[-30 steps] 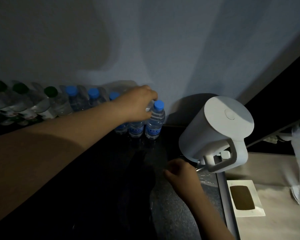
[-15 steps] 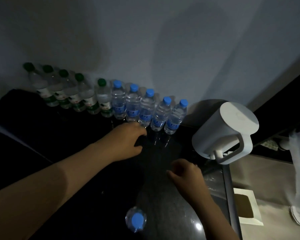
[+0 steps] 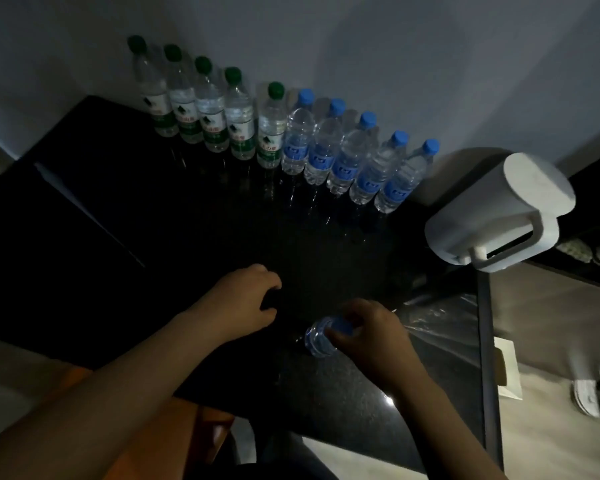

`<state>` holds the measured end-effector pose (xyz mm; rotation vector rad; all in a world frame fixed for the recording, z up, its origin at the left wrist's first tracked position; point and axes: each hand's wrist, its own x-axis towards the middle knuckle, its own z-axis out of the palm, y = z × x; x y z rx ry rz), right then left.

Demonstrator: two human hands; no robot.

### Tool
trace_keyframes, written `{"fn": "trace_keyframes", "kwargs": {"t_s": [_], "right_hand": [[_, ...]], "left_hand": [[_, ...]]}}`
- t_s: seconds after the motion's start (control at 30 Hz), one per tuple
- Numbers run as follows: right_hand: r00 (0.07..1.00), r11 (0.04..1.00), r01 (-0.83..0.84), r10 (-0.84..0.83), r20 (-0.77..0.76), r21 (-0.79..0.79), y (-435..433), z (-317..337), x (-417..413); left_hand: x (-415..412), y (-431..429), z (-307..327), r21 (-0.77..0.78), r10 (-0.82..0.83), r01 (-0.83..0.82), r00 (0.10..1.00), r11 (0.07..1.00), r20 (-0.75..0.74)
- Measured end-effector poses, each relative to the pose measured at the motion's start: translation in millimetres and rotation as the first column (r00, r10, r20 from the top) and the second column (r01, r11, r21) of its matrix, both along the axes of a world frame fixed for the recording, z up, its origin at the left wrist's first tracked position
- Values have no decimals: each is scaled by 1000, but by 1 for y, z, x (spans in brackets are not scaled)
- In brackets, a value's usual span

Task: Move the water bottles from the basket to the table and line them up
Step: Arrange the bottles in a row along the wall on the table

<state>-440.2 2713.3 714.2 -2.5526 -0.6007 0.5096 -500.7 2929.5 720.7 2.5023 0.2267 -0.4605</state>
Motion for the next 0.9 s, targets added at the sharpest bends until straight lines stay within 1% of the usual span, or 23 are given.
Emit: {"fn": "trace_keyframes", "kwargs": {"t_s": [0.1, 0.27, 0.33, 0.53, 0.63, 0.8, 0.9], "right_hand": [[1000, 999, -17, 17, 12, -45, 0, -6, -9], [997, 995, -76, 78, 28, -60, 2, -12, -3], [997, 997, -62, 64, 48, -42, 2, -11, 4], [986, 998, 57, -60, 158, 21, -3, 14, 39], [983, 997, 70, -72, 167, 16, -1, 31, 57], [989, 996, 86, -84, 119, -9, 0, 52, 87], [988, 997, 77, -75, 134, -8, -4, 57, 109]], "left_hand": [[-18, -1, -8, -9, 41, -42, 999, 999, -35], [-41, 0, -20, -48, 74, -77, 996, 996, -49], [-47, 1, -23, -64, 81, -84, 995, 994, -49], [-52, 7, -24, -92, 109, -112, 993, 989, -39], [-47, 4, -21, -96, 117, -119, 993, 988, -29], [-29, -2, -11, -83, 128, -129, 992, 988, -22], [-15, -4, -4, -85, 130, -131, 991, 988, -10]]}}
